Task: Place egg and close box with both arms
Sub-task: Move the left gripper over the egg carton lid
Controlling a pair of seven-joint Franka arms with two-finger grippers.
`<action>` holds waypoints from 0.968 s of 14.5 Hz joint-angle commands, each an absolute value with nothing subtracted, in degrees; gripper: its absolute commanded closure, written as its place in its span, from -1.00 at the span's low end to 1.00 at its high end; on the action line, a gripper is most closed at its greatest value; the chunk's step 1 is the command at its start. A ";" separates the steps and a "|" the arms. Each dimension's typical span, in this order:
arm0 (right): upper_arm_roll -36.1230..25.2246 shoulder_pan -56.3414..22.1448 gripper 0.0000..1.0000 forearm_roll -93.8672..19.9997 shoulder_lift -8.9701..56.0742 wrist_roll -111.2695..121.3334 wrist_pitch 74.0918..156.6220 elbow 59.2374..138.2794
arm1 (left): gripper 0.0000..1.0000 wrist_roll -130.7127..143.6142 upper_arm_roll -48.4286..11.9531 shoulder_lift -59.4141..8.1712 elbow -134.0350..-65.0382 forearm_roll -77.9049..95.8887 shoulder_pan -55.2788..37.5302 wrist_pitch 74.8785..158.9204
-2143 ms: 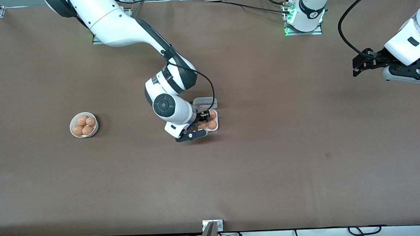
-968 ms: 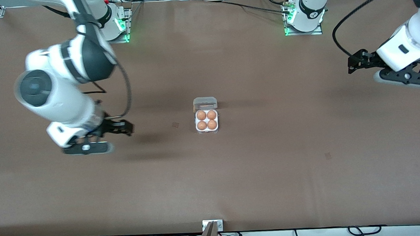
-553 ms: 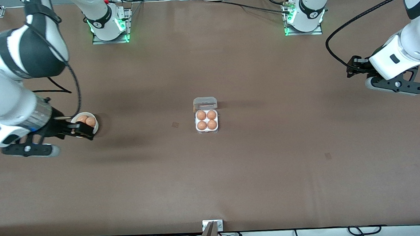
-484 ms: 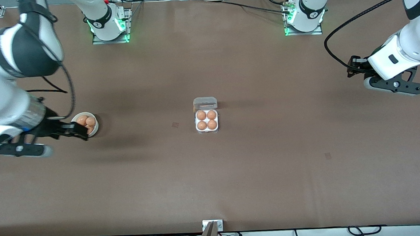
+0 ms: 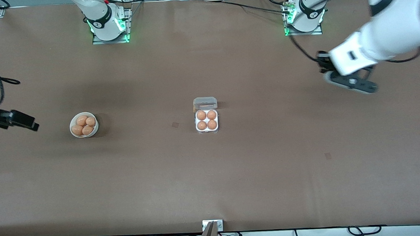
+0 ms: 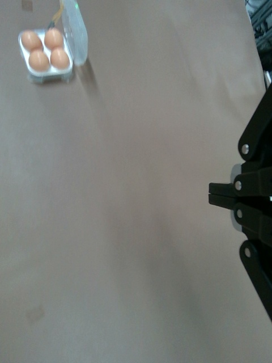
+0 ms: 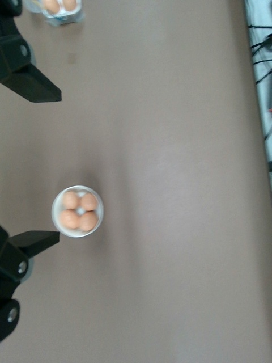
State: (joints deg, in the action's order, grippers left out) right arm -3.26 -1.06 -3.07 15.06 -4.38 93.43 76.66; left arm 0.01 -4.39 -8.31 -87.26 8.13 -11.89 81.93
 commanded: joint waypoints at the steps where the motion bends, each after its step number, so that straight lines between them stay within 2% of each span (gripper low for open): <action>1: -2.11 -0.27 -1.00 -0.80 11.61 0.07 91.58 80.14 | 0.98 7.88 -4.31 -10.19 -86.66 10.46 -17.11 83.04; 8: -2.11 -0.26 -1.00 0.88 -0.95 -0.26 102.29 101.40 | 0.98 24.52 -4.48 -15.37 -92.37 10.28 -34.17 97.18; 14: -2.11 -0.35 -1.00 0.88 -2.20 -0.35 100.20 100.90 | 0.98 30.59 -4.48 -23.54 -93.25 9.76 -42.80 110.73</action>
State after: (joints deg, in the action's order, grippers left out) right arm -2.94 -1.05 0.23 -0.95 -1.16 100.53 100.38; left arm 29.70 -5.18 -21.82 -93.33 9.76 -41.49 107.87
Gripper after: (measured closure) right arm 0.000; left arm 0.987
